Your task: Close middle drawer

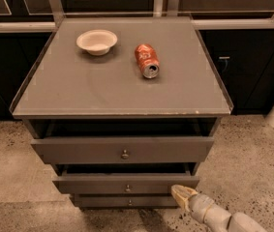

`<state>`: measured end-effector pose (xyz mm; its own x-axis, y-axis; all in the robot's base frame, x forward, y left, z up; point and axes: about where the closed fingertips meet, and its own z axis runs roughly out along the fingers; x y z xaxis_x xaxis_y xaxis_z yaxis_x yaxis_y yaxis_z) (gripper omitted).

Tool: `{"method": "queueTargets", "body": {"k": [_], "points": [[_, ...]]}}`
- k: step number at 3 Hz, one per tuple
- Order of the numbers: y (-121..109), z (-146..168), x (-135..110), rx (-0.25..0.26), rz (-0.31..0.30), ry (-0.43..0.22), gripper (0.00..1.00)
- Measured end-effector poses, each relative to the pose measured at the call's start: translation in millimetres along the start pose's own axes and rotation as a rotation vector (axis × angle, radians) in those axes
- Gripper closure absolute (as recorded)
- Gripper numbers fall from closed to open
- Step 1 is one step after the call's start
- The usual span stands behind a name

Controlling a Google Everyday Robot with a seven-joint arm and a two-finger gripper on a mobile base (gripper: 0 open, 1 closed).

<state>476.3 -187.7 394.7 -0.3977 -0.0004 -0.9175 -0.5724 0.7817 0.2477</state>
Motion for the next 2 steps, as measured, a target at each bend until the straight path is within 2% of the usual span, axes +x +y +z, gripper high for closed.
{"method": "queueTargets", "body": {"k": [2], "points": [[-12, 27, -29, -0.022, -0.038, -0.018, 1.0]]}}
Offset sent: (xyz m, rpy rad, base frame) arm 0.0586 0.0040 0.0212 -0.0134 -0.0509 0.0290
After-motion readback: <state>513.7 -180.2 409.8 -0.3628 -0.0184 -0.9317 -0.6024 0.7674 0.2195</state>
